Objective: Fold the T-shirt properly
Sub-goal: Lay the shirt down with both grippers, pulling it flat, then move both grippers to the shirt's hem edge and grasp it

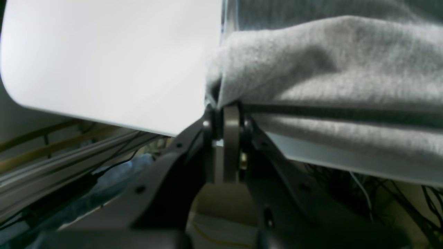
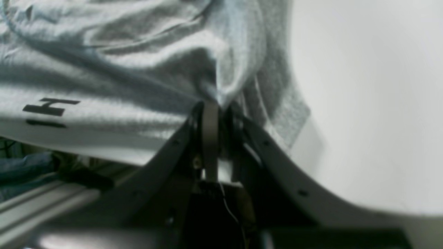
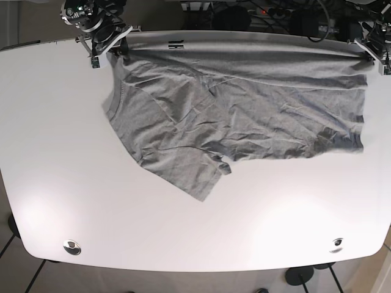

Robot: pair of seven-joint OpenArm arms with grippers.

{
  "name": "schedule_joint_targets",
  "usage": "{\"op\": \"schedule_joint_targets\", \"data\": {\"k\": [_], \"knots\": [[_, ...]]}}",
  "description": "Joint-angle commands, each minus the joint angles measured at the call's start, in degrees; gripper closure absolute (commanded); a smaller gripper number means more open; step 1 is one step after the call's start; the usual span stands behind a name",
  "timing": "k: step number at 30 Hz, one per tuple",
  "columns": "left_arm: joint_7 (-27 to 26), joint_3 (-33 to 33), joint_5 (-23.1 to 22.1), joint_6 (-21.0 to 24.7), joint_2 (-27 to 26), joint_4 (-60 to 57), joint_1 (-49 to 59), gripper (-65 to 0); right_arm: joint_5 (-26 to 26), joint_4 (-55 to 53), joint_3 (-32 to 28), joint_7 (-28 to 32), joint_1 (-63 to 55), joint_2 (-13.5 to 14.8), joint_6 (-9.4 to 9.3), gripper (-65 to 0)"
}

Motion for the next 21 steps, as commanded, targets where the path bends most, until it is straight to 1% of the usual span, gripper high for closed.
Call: {"op": "schedule_joint_targets", "data": {"k": [1,2,3,4,5,6,7,8,9,10,12,14,16,17,19,20,21], "knots": [[-0.6,-0.6,0.6,0.8,-1.5,1.0,0.9,-4.6,-0.7,1.2,0.6,0.7,-1.6,0.4,-0.3,-2.9],[-0.6,-0.6,0.6,0.8,-1.5,1.1,0.9,-10.0,-0.7,1.2,0.7,0.7,-1.9,0.4,-0.3,-4.3],[-0.5,-0.6,0.6,0.8,-1.5,1.2,0.9,-16.9,-0.7,1.3,0.7,0.7,-2.0,0.4,-0.3,-9.0],[-0.5,-0.6,0.6,0.8,-1.5,1.2,0.9,-27.9,-0.7,2.0,0.8,0.7,-2.1,0.4,-0.38,-20.8],[-0.5,-0.6,0.6,0.8,-1.5,1.2,0.9,-34.0,-0.7,2.7,0.8,0.8,-2.6,0.4,-0.38,-30.6],[-0.5,-0.6,0.6,0.8,-1.5,1.2,0.9,-38.8,-0.4,3.4,0.8,1.0,-3.4,0.3,-0.38,-39.0],[-0.5,-0.6,0.6,0.8,-1.7,1.2,0.9,-40.8,-0.3,4.3,0.6,1.3,-3.7,0.3,-0.3,-46.3],[-0.5,-0.6,0.5,0.8,-1.8,1.3,0.7,-41.5,-0.3,4.9,0.4,2.0,-3.8,0.3,-0.3,-50.4],[-0.5,-0.5,0.4,0.8,-1.9,2.2,0.6,-41.4,-0.3,5.3,0.3,3.0,-3.8,0.3,-0.3,-51.0],[-0.5,-0.5,0.0,0.8,-1.9,3.9,0.6,-41.5,-0.3,5.5,0.2,3.5,-3.6,0.3,-0.3,-49.9],[-0.5,-0.4,-3.4,0.8,-1.9,8.6,0.8,-41.5,-0.3,5.5,0.2,3.8,-1.8,0.3,-0.3,-48.0],[-0.5,-0.2,-7.2,0.8,-1.9,13.1,0.8,-41.5,-0.6,5.4,0.3,3.7,1.2,0.3,-0.3,-48.2],[-0.5,0.5,-8.5,0.8,-1.9,14.9,-0.3,-41.5,-0.7,5.0,0.3,3.7,4.8,0.4,-0.47,-48.2],[-0.5,2.4,-8.4,0.8,-1.9,15.5,-2.2,-41.5,-0.8,4.5,0.3,3.2,6.9,0.9,-0.73,-48.5],[-0.5,5.8,-5.7,0.8,-1.9,15.2,-7.0,-41.4,-0.8,2.6,-0.1,1.1,12.3,2.4,-0.82,-48.5],[-0.5,8.1,-2.2,0.8,-1.5,14.2,-10.7,-41.4,-2.2,-0.3,-1.4,-0.6,17.0,3.3,-0.82,-48.4],[-0.5,10.0,0.3,0.8,-1.4,12.9,-13.6,-41.4,-4.2,-2.1,-2.3,-1.3,20.1,3.9,-0.82,-48.4]]}}
